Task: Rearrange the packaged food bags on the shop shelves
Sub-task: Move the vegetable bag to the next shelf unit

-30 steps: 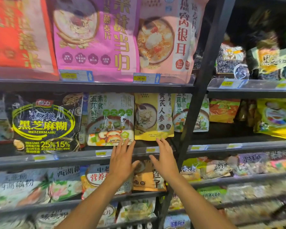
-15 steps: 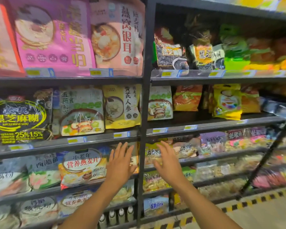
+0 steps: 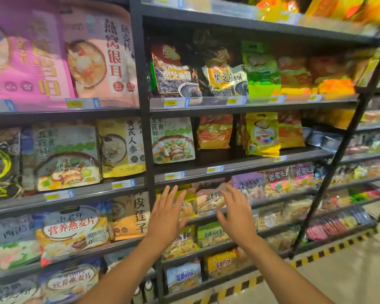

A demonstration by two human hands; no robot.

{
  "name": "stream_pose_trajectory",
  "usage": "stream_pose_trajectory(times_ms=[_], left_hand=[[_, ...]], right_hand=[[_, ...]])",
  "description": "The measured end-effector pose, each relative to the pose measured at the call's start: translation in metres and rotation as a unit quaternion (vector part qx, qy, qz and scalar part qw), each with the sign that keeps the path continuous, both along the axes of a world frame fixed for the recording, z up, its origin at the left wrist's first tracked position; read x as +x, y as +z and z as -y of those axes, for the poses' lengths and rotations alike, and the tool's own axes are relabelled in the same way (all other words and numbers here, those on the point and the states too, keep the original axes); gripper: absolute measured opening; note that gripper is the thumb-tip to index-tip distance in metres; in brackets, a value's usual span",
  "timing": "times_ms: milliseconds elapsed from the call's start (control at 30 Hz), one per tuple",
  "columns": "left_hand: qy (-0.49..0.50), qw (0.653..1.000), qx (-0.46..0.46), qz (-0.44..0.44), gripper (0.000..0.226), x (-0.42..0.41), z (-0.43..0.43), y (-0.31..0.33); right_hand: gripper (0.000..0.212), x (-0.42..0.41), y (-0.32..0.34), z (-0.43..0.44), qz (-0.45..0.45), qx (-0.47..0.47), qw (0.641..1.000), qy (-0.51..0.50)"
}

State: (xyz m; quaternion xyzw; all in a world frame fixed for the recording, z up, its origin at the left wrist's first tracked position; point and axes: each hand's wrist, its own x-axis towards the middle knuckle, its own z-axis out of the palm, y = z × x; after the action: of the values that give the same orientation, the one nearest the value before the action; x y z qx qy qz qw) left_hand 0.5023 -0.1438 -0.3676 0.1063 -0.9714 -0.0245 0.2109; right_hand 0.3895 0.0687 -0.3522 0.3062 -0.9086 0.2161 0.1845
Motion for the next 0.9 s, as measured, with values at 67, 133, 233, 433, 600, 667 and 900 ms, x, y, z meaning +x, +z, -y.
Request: stream_pose_trajectory(times_ms=[67, 133, 233, 433, 600, 667, 900], left_hand=[[0.0, 1.0, 0.004, -0.006, 0.081, -0.017, -0.001, 0.004], [0.012, 1.0, 0.008, -0.014, 0.083, -0.034, 0.001, 0.008], [0.04, 0.999, 0.019, -0.026, 0.087, -0.062, 0.009, 0.015], [0.075, 0.993, 0.071, -0.055, 0.088, -0.124, 0.044, 0.036], [0.09, 0.99, 0.087, -0.063, 0.09, -0.158, 0.075, 0.043], [0.1, 0.988, 0.103, -0.062, 0.093, -0.168, 0.084, 0.045], [0.142, 0.973, 0.176, -0.039, 0.099, -0.2, 0.108, 0.043]], right_hand=[[0.056, -0.017, 0.003, -0.001, -0.004, -0.001, 1.0, 0.002], [0.058, -0.033, 0.007, 0.002, -0.01, -0.002, 1.0, -0.002], [0.063, -0.059, 0.014, 0.014, -0.012, 0.002, 1.0, -0.002], [0.061, -0.12, 0.029, 0.055, -0.009, -0.016, 1.0, 0.013], [0.061, -0.164, 0.038, 0.093, 0.033, -0.05, 0.998, 0.033], [0.061, -0.181, 0.042, 0.108, 0.053, -0.06, 0.996, 0.044], [0.068, -0.256, 0.037, 0.16, 0.18, -0.006, 0.982, 0.062]])
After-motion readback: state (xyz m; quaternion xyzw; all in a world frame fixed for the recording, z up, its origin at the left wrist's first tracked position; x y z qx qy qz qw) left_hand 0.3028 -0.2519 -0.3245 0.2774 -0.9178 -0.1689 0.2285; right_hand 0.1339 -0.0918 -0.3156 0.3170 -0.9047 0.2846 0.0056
